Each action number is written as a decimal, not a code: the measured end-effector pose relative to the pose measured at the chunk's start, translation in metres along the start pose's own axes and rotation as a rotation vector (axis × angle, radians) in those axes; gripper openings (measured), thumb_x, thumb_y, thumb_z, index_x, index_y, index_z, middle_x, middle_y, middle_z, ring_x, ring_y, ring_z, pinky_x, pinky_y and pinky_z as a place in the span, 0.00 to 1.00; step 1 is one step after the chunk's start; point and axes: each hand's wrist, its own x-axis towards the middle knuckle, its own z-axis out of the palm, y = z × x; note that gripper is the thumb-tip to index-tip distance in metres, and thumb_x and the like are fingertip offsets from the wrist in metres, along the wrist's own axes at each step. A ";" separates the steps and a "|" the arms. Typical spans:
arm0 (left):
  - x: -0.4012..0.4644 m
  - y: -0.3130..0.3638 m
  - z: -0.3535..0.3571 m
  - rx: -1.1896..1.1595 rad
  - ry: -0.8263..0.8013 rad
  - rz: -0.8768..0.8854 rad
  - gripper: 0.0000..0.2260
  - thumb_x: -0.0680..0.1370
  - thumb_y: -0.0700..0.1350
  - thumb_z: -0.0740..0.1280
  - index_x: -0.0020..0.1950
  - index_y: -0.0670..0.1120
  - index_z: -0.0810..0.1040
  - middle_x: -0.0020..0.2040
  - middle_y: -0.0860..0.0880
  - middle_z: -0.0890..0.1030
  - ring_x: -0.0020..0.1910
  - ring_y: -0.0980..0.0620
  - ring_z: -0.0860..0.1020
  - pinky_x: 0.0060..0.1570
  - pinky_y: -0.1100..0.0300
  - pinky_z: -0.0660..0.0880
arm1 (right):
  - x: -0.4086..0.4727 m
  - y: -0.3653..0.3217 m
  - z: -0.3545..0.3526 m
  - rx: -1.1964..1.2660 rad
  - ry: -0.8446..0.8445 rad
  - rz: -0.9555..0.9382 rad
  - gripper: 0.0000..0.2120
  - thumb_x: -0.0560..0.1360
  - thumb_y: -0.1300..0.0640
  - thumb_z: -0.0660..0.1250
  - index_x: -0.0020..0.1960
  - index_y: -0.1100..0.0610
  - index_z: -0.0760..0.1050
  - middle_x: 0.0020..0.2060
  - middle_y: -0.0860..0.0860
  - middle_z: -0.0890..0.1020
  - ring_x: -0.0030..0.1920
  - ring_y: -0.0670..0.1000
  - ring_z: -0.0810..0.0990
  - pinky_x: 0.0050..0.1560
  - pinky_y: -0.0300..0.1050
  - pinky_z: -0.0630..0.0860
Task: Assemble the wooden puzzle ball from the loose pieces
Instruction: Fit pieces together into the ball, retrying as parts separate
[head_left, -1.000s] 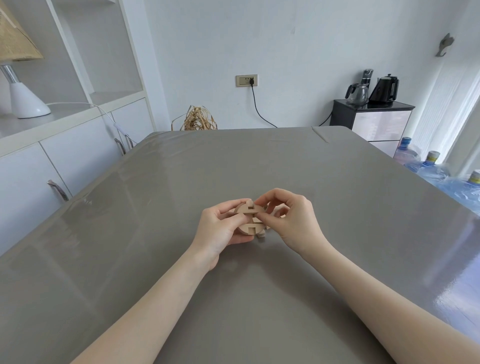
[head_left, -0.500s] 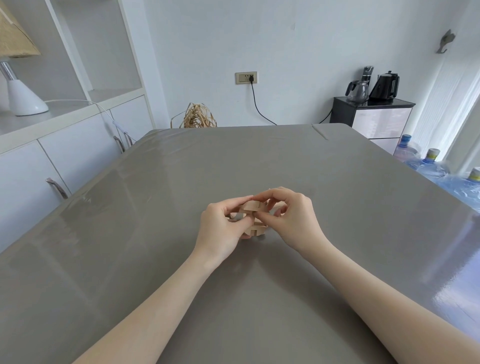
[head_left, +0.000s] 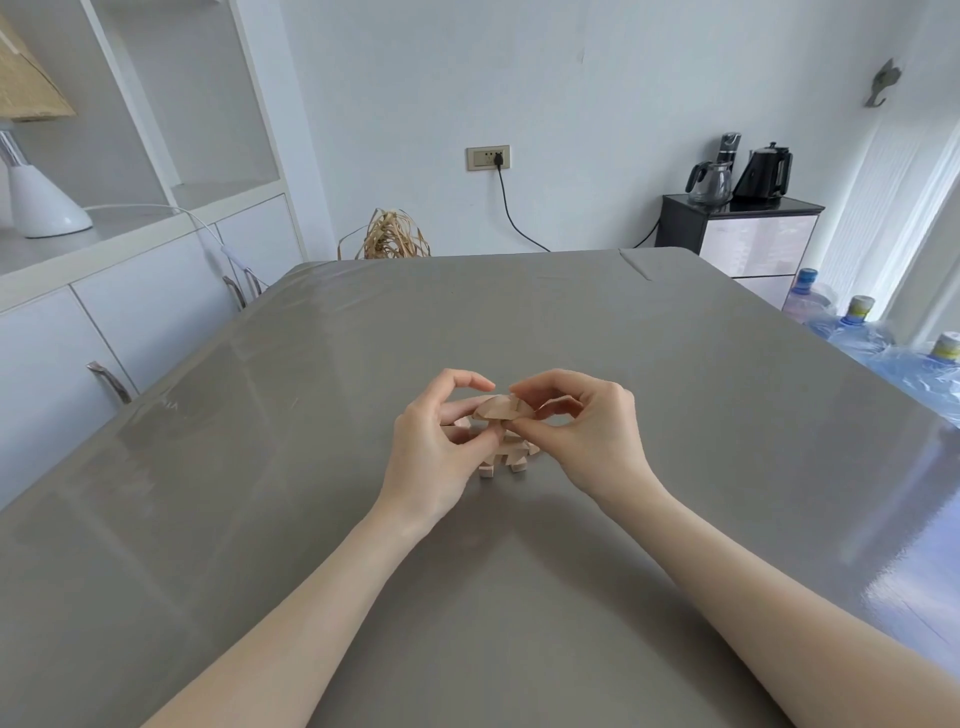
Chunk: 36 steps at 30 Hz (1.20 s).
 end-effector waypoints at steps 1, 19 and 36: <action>0.000 -0.001 0.000 -0.020 -0.005 0.005 0.12 0.73 0.32 0.68 0.51 0.46 0.74 0.45 0.48 0.86 0.38 0.47 0.84 0.40 0.51 0.79 | 0.000 -0.001 0.001 0.023 0.006 -0.003 0.14 0.65 0.66 0.75 0.40 0.47 0.79 0.35 0.44 0.83 0.35 0.40 0.79 0.41 0.31 0.75; 0.007 0.005 -0.008 -0.392 -0.149 -0.552 0.08 0.75 0.32 0.66 0.51 0.42 0.77 0.46 0.40 0.81 0.37 0.44 0.83 0.32 0.60 0.79 | 0.005 0.014 -0.002 0.050 -0.170 0.126 0.05 0.71 0.58 0.73 0.47 0.55 0.84 0.37 0.54 0.85 0.42 0.55 0.82 0.51 0.42 0.80; 0.008 0.002 -0.008 -0.374 -0.220 -0.615 0.10 0.75 0.34 0.66 0.55 0.42 0.77 0.49 0.39 0.81 0.42 0.40 0.83 0.39 0.56 0.82 | 0.008 0.016 -0.003 0.104 -0.215 0.205 0.05 0.70 0.62 0.74 0.45 0.59 0.84 0.40 0.55 0.86 0.44 0.54 0.84 0.48 0.42 0.79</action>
